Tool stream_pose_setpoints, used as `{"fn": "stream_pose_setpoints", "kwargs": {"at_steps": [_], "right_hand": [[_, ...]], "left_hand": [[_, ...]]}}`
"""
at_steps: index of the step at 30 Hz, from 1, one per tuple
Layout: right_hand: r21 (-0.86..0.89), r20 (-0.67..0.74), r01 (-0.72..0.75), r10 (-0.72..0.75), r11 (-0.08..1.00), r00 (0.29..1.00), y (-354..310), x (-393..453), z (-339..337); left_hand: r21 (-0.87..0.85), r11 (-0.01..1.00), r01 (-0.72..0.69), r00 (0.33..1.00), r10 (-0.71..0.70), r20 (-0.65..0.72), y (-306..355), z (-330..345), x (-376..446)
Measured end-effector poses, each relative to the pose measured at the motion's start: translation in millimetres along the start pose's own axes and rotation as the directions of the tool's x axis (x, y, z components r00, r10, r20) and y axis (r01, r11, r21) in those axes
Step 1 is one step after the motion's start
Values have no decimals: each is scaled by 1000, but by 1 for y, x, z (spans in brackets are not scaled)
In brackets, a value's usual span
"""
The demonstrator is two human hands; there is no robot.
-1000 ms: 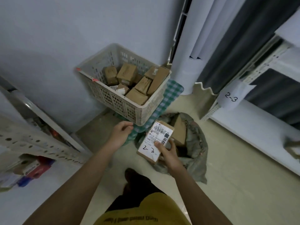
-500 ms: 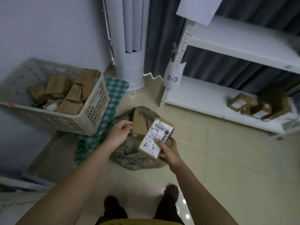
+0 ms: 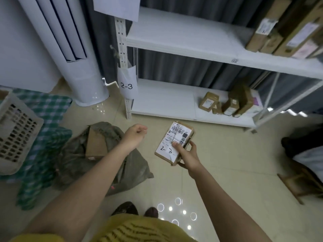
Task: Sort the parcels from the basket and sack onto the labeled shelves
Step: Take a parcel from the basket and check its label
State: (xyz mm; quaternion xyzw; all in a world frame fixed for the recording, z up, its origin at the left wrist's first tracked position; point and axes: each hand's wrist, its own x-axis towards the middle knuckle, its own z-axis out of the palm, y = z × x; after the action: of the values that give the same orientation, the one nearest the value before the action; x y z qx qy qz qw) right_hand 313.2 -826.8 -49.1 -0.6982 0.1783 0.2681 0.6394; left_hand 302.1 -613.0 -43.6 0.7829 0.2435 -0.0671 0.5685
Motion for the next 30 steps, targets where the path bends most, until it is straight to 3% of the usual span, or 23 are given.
{"fn": "stream_pose_setpoints", "kwargs": {"at_steps": [9, 24, 30], "right_hand": [[26, -37, 4, -3, 1000, 999, -53, 69, -93], [-57, -96, -59, 53, 997, 994, -155, 255, -245], [-138, -33, -112, 108, 984, 994, -174, 325, -305]], "left_hand": [[22, 1000, -1, 997, -1, 72, 65, 108, 85], [32, 998, 52, 988, -56, 140, 180, 268, 278], [-39, 993, 109, 992, -107, 65, 201, 329, 312]]}}
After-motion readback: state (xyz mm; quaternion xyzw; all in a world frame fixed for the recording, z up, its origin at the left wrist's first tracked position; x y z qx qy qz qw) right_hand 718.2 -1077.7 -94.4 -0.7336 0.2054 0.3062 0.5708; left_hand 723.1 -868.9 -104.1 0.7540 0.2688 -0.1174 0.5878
